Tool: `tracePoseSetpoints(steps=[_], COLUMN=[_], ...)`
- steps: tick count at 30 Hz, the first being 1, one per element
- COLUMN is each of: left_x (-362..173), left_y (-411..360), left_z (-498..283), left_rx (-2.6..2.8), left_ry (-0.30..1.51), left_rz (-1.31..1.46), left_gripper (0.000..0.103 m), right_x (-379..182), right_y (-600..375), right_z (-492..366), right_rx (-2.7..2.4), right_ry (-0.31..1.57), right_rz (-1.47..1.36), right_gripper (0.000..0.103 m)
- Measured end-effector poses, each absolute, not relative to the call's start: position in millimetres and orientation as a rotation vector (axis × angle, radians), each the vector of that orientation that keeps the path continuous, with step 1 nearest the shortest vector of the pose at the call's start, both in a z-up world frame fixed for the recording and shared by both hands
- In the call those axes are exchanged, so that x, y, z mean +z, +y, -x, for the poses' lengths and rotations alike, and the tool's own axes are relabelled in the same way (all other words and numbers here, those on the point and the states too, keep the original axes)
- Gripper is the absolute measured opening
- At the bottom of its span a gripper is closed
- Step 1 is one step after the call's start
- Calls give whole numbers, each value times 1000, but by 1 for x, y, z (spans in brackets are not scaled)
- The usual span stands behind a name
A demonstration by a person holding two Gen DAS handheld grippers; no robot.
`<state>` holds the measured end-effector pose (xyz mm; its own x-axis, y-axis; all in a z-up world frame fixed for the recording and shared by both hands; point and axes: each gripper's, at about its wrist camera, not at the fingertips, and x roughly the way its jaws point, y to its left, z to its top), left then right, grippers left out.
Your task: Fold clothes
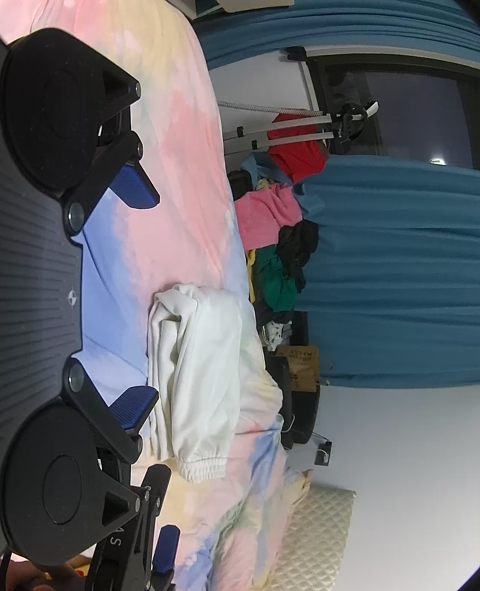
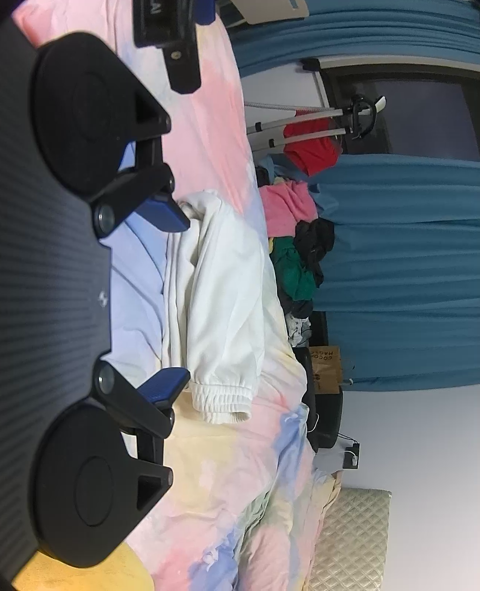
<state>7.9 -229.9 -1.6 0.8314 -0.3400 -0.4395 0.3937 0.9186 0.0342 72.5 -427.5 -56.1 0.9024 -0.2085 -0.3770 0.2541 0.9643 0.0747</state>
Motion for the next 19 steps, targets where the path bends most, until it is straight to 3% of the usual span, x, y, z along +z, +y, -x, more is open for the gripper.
tracePoseSetpoints(steps=[19], left_x=[1], left_y=[-217], left_z=[-8], left_rx=[-362], left_ry=[442], left_rz=[-105], left_gripper=[103], right_x=[-59], right_y=[-430], right_z=[-73], right_rx=[-265], right_ry=[388], right_rz=[-133], right_gripper=[82])
